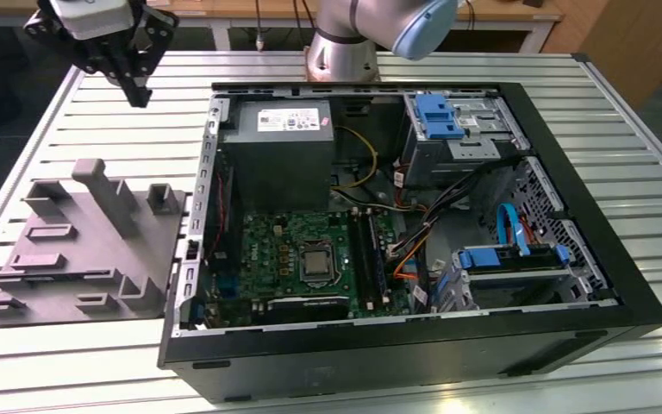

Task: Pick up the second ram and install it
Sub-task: 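Reach for the second ram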

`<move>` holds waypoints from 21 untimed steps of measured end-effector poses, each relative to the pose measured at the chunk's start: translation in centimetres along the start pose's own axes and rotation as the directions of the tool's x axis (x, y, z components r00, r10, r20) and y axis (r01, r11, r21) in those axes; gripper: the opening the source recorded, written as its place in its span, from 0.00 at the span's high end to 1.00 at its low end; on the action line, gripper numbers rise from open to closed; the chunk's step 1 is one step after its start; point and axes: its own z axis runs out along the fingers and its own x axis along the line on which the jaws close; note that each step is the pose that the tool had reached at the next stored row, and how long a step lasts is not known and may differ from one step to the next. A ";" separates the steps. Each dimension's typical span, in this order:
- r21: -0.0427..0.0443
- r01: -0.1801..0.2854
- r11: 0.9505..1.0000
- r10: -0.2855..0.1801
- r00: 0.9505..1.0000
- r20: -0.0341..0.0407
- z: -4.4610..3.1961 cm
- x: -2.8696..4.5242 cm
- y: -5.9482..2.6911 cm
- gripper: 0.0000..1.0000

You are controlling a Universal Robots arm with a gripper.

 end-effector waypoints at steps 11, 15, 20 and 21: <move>-0.001 0.000 1.000 0.000 1.000 0.000 0.02 2.86 -0.19 0.90; 0.000 0.000 1.000 0.000 1.000 0.000 0.04 3.63 -0.25 0.90; -0.001 0.000 1.000 0.000 1.000 0.000 0.10 4.58 -0.33 0.90; -0.001 0.000 1.000 0.000 1.000 0.000 0.11 4.79 -0.35 0.90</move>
